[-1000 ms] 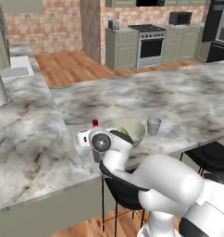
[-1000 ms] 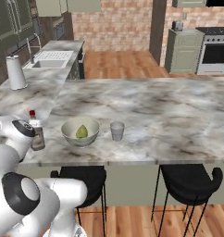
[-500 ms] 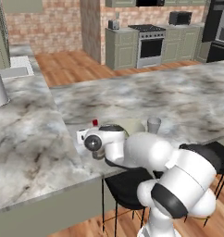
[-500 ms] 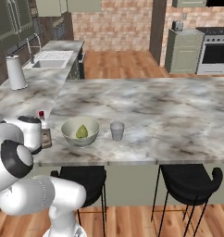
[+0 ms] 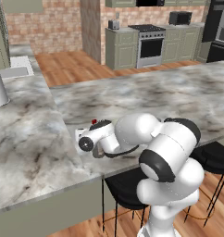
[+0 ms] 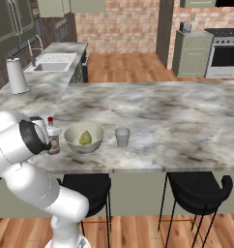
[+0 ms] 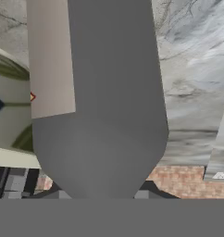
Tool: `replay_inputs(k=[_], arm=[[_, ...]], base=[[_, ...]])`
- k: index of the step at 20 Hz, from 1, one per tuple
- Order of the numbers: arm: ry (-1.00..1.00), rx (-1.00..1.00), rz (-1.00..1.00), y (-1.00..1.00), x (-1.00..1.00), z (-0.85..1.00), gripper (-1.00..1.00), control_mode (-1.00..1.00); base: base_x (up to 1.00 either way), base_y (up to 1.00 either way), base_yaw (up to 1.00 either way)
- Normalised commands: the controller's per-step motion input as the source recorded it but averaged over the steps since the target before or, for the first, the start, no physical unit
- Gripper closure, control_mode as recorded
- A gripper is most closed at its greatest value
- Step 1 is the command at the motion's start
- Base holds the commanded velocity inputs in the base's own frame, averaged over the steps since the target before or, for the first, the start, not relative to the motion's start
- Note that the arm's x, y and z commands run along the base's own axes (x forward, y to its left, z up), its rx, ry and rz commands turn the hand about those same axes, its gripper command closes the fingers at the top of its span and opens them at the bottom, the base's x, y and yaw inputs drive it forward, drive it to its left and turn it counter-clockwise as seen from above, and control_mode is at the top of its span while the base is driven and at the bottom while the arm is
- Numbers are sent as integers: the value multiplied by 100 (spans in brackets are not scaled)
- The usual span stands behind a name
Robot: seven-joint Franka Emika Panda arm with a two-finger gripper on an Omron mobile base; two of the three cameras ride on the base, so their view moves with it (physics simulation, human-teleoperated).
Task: There is a bowl on the dining counter. Grab a lemon wedge from the fridge and place it in the bowl. Then get the liquor bottle and glass cup from the cabinet and place them next to the bowl.
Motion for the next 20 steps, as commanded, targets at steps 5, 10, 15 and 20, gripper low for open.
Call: replay_inputs(k=[5,10,15,20], arm=[[0,0,-12,2,6,-28,100,-100],[-4,0,-11,0,-12,-11,100,-100],[-8,0,-17,-4,-26,0,100,-100],[-5,0,-19,-4,-22,0,100,-100]], base=[[0,0,0],[0,0,0],[0,0,0],[0,0,0]])
